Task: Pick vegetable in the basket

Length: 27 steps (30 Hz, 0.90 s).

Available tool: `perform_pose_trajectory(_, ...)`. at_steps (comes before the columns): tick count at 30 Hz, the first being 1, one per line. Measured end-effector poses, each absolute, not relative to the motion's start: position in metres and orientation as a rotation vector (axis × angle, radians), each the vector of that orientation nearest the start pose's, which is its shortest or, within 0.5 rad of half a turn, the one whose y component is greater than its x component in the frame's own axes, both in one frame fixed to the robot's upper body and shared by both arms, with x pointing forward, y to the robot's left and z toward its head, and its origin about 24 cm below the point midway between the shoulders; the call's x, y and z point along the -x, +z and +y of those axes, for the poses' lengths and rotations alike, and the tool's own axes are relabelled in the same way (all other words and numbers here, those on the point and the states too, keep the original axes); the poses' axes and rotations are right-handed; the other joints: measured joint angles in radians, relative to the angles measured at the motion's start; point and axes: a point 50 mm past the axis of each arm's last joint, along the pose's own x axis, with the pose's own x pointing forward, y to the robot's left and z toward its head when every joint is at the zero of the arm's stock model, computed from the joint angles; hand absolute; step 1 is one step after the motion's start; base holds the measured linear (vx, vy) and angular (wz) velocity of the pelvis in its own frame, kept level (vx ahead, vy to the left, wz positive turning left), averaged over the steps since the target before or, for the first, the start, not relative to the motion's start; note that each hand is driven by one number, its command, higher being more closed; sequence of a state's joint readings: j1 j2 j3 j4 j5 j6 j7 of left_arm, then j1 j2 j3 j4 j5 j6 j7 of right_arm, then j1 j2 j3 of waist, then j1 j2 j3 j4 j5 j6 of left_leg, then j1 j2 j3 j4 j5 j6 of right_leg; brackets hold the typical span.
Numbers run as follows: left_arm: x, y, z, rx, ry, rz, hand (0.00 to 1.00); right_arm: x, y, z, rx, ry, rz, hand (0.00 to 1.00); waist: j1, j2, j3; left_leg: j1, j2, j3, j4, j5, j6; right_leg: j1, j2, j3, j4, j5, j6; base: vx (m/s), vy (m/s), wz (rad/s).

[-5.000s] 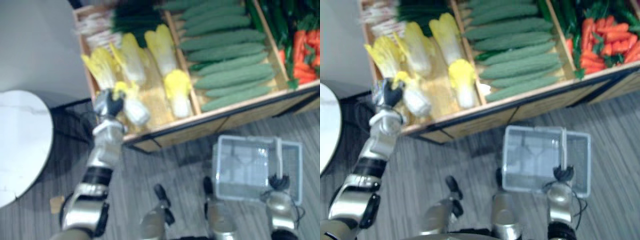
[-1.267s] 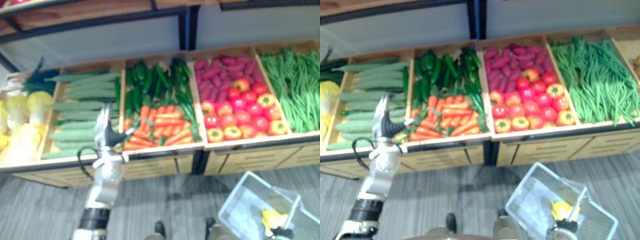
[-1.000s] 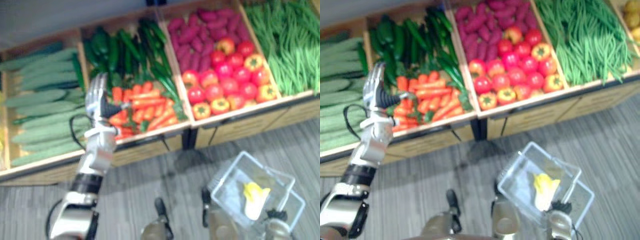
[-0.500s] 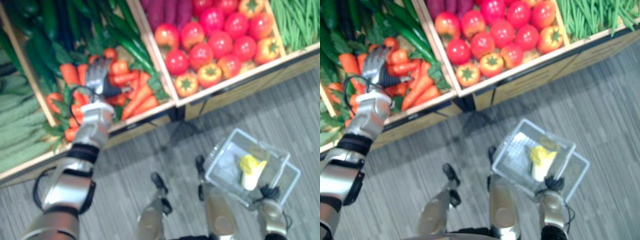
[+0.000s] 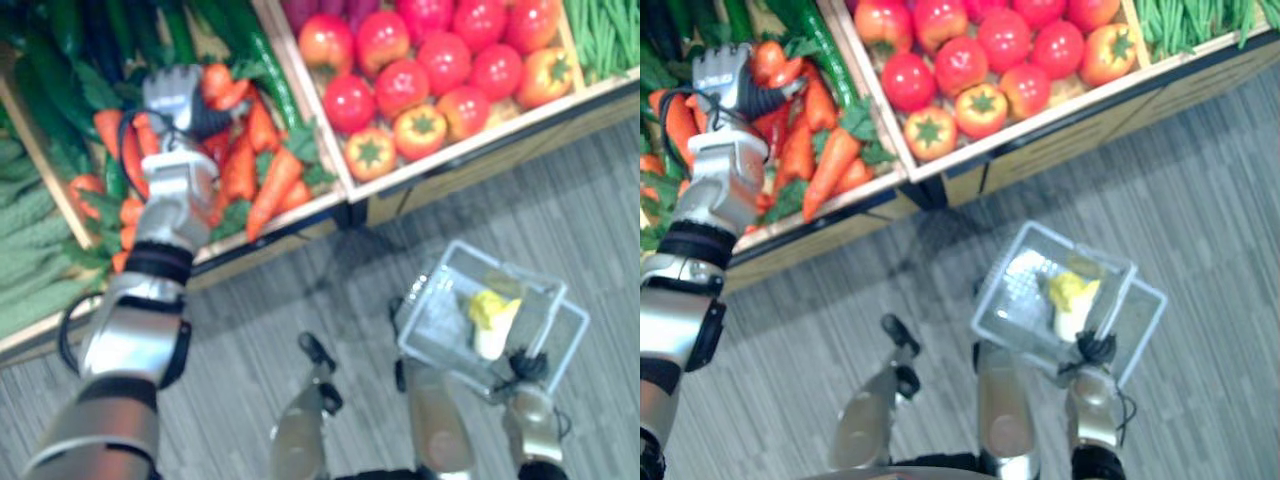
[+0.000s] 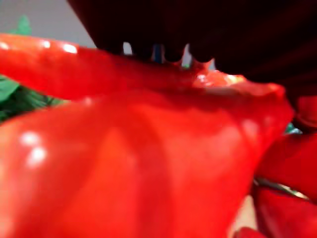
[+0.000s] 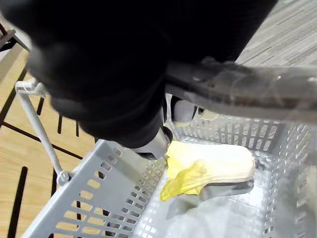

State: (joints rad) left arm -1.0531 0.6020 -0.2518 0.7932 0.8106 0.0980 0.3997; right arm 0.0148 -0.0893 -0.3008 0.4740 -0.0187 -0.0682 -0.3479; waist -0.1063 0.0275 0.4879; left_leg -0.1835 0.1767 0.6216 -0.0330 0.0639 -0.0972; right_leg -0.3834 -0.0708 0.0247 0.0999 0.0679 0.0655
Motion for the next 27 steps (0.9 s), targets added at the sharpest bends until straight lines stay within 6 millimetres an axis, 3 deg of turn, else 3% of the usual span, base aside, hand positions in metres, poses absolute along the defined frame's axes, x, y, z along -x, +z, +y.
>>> perform_pose_trajectory(6, -0.392, 0.242, 0.24, -1.464, 0.58, -0.36, 1.0, -0.194, -0.053, -0.252, 0.136, -0.631, 0.402, 1.0, 0.006, 0.001, 0.0, 0.05, 0.007, -0.015, 0.004, 0.0, 0.0, 0.071, -0.003, -0.041, 0.001, -0.007, -0.002, 0.03, -0.007, 0.18)
perform_pose_trajectory(11, -0.374, 0.255, 0.267, -1.474, 0.745, -0.378, 1.0, -0.19, -0.061, -0.251, 0.138, -0.625, 0.441, 1.0, 0.004, 0.003, -0.002, 0.091, -0.007, -0.059, 0.003, 0.007, 0.011, 0.133, -0.014, -0.075, 0.006, -0.028, -0.005, -0.01, 0.0, 0.2)
perform_pose_trajectory(14, -0.363, 0.265, 0.274, -1.443, 0.832, -0.427, 1.0, -0.185, -0.068, -0.252, 0.139, -0.631, 0.475, 1.0, 0.004, 0.003, -0.01, 0.119, -0.014, -0.082, 0.0, 0.009, 0.013, 0.167, -0.018, -0.084, 0.006, -0.031, -0.002, -0.01, 0.01, 0.13)
perform_pose_trajectory(18, -0.35, 0.269, 0.258, -1.427, 0.839, -0.548, 1.0, -0.178, -0.077, -0.253, 0.135, -0.636, 0.526, 1.0, -0.001, 0.002, -0.053, 0.138, -0.028, -0.104, -0.02, 0.016, 0.022, 0.198, -0.022, -0.1, -0.01, -0.031, -0.001, 0.01, 0.013, 0.14)
perform_pose_trajectory(20, -0.345, 0.256, 0.245, -1.428, 0.809, -0.592, 1.0, -0.17, -0.083, -0.251, 0.121, -0.648, 0.565, 1.0, -0.002, 0.003, -0.103, 0.153, -0.032, -0.108, -0.029, 0.016, 0.022, 0.216, -0.024, -0.103, -0.022, -0.03, 0.0, 0.1, 0.041, 0.11)
perform_pose_trajectory(21, -0.336, 0.204, 0.188, -1.331, 0.554, -0.672, 1.0, -0.151, -0.092, -0.251, 0.095, -0.673, 0.622, 1.0, -0.007, 0.0, -0.169, 0.209, -0.047, -0.117, -0.054, 0.015, 0.022, 0.273, -0.033, -0.108, -0.032, -0.037, 0.01, 0.1, 0.056, 0.08)
perform_pose_trajectory(24, -0.332, 0.181, 0.179, -1.314, 0.466, -0.643, 1.0, -0.148, -0.092, -0.25, 0.091, -0.681, 0.631, 1.0, -0.033, -0.004, -0.192, 0.218, -0.053, -0.107, -0.057, 0.016, 0.024, 0.26, -0.037, -0.106, -0.032, -0.034, 0.014, 0.01, 0.034, -0.14)
perform_pose_trajectory(25, -0.323, 0.169, 0.181, -1.284, 0.469, -0.61, 1.0, -0.158, -0.084, -0.245, 0.078, -0.668, 0.598, 1.0, -0.041, -0.02, -0.196, 0.217, -0.059, -0.07, -0.021, -0.009, 0.035, 0.233, -0.043, -0.112, -0.002, -0.034, 0.019, -0.02, 0.027, -0.74)
perform_pose_trajectory(26, -0.315, 0.162, 0.184, -1.271, 0.469, -0.592, 1.0, -0.167, -0.078, -0.24, 0.079, -0.642, 0.562, 1.0, -0.029, -0.031, -0.197, 0.217, -0.056, -0.037, 0.004, -0.031, 0.038, 0.208, -0.05, -0.147, 0.018, -0.064, -0.014, -0.02, 0.06, -1.4)
perform_pose_trajectory(27, -0.298, 0.138, 0.181, -1.195, 0.43, -0.531, 1.0, -0.183, -0.066, -0.232, 0.108, -0.58, 0.498, 1.0, -0.024, -0.018, -0.2, 0.236, -0.027, 0.063, 0.027, -0.071, 0.055, 0.211, -0.133, -0.408, 0.074, -0.128, -0.134, 0.02, 0.109, -2.13)
